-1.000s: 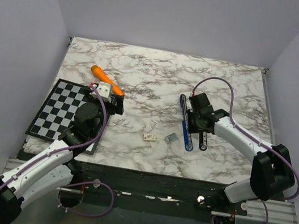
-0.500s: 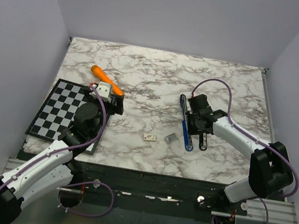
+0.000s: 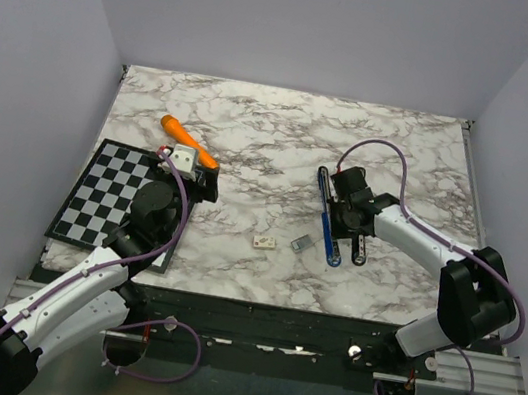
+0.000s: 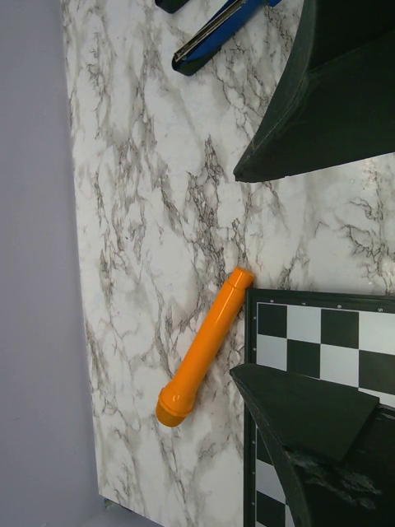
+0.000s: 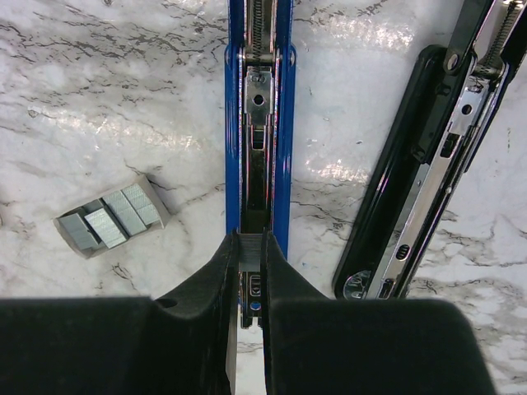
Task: Load the staples into the stapler
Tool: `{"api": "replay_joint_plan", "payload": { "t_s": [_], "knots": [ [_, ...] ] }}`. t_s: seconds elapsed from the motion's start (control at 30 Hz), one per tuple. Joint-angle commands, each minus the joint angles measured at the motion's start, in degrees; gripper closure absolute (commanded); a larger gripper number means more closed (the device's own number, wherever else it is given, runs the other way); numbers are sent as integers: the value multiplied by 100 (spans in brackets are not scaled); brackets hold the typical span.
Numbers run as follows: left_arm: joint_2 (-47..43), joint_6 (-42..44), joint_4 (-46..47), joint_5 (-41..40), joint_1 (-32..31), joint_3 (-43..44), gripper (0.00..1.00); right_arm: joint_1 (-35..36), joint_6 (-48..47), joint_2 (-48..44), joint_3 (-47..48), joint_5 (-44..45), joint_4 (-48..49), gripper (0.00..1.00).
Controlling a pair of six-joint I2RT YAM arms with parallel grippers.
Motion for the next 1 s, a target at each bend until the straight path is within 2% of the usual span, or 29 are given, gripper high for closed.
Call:
{"api": "replay_joint_plan", "payload": {
  "t_s": [0.0,0.53,0.97],
  "knots": [
    [-52,-34,121,105,24,32,1,-21,-104,79,-27,34,61,87],
    [-43,-34,121,105,24,32,1,-22,-298,-229,158,16,35,87],
    [-51,-17,130,88,24,24,1,-22,-421,-36,114,87,34,87]
  ]
}}
